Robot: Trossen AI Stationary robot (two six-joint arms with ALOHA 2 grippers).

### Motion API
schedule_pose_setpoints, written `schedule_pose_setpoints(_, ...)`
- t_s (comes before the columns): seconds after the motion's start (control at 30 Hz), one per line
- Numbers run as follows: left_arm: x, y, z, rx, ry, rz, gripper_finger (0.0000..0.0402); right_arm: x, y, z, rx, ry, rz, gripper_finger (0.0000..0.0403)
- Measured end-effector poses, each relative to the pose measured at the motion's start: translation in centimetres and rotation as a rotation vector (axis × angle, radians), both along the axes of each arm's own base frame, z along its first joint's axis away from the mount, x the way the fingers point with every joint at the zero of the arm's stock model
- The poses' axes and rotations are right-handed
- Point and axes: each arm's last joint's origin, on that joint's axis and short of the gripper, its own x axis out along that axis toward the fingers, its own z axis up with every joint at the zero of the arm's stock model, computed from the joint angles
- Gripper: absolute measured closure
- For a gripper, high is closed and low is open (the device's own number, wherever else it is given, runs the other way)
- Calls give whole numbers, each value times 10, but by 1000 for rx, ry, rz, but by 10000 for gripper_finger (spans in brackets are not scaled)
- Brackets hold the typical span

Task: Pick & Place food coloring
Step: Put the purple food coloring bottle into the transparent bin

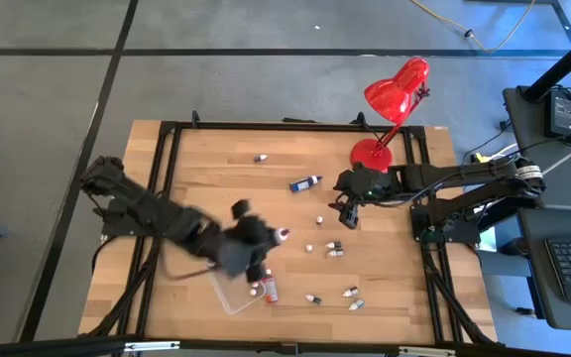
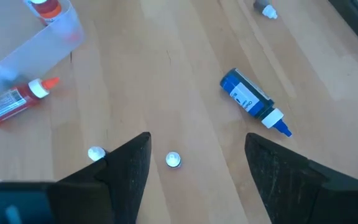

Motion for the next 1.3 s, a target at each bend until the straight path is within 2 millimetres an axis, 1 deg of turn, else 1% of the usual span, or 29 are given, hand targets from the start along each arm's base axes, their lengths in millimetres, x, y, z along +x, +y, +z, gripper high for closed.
schedule_pose_setpoints(0.1, -15, -31, -3, 39, -108, 105, 262, 0, 0, 0, -9, 1, 9, 141)
schedule_pose_setpoints(0.23, -32, -64, -16, 112, -236, 209, 262, 2, 0, 2, -28, -19, 30, 141)
schedule_pose_setpoints(0.33, -40, -83, -30, 115, -284, 241, 262, 2, 0, 2, -34, -28, 36, 141)
schedule_pose_setpoints(0.47, -42, -101, -55, 80, -289, 262, 262, 3, 0, 3, -34, -30, 36, 141)
schedule_pose_setpoints(0.6, -47, -114, -80, 50, -286, 293, 262, 3, 0, 3, -33, -30, 36, 141)
schedule_pose_setpoints(0.67, -53, -120, -90, 30, -289, 309, 262, 3, 0, 3, -33, -30, 36, 141)
schedule_pose_setpoints(0.83, -77, -129, -105, -26, -304, 352, 262, 3, 0, 3, -32, -30, 35, 141)
schedule_pose_setpoints(1.03, -93, -139, -122, -26, -244, 359, 262, 3, 0, 3, -33, -29, 36, 141)
schedule_pose_setpoints(1.17, -100, -144, -132, 22, -270, 345, 262, 3, 0, 2, -34, -29, 36, 141)
schedule_pose_setpoints(1.3, -97, -147, -145, 62, -256, 339, 262, 3, 0, 2, -37, -27, 40, 141)
